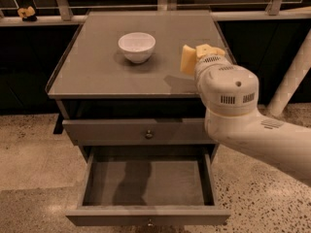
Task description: Pick sponge from middle drawer and place on counter
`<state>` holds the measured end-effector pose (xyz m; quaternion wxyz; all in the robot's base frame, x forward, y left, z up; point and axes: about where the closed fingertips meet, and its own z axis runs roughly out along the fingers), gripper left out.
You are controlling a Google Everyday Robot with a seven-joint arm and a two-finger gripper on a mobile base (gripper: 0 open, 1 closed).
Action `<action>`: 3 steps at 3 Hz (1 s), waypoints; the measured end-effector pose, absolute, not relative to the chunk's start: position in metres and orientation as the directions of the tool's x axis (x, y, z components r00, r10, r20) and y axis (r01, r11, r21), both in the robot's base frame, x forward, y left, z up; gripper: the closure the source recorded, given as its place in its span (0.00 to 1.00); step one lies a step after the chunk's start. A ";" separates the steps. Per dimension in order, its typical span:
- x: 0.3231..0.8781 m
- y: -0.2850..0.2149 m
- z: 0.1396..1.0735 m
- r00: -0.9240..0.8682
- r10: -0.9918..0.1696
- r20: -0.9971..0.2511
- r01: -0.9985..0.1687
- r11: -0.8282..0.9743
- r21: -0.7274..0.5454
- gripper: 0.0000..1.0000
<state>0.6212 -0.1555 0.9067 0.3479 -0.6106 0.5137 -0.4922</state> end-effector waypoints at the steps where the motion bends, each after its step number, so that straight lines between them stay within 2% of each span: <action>1: 0.643 -0.161 0.951 -0.038 -0.970 0.240 -0.287 -0.219 -0.933 1.00; 2: 0.666 -0.164 0.977 -0.069 -0.970 0.232 -0.330 -0.197 -0.923 1.00; 3: 0.663 -0.159 0.973 -0.044 -0.970 0.237 -0.364 -0.206 -0.909 1.00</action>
Offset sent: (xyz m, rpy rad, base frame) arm 0.0639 -0.0143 0.0787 -0.3631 0.2328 0.0090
